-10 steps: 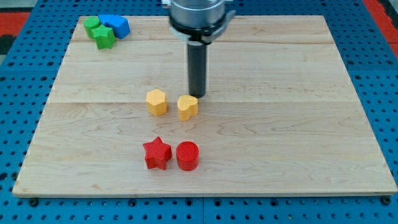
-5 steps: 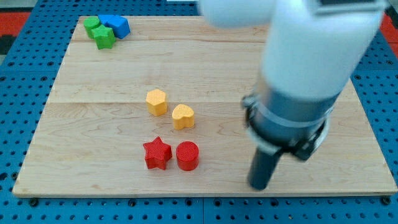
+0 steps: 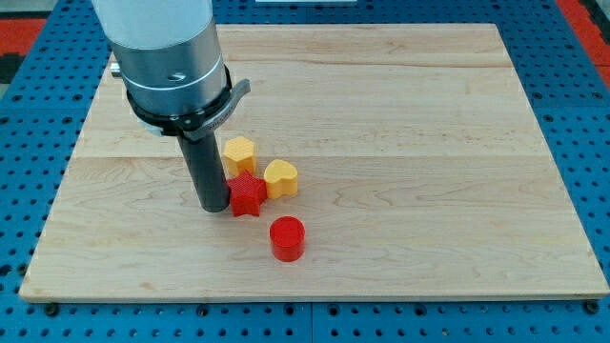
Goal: Move the red star below the yellow heart
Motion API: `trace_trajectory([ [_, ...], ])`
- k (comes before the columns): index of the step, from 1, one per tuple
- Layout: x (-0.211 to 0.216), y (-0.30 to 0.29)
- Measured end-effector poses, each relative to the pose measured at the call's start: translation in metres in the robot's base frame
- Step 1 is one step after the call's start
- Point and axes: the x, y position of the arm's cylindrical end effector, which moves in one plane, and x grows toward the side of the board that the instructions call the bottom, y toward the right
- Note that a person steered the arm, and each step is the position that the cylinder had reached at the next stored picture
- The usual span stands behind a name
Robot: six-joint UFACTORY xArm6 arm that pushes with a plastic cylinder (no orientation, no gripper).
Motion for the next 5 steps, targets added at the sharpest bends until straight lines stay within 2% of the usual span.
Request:
trace_trajectory([
  [1,-0.001,0.010],
  [2,-0.031,0.002],
  [3,-0.030,0.035],
  [4,-0.011,0.017],
  [5,-0.007,0.057],
])
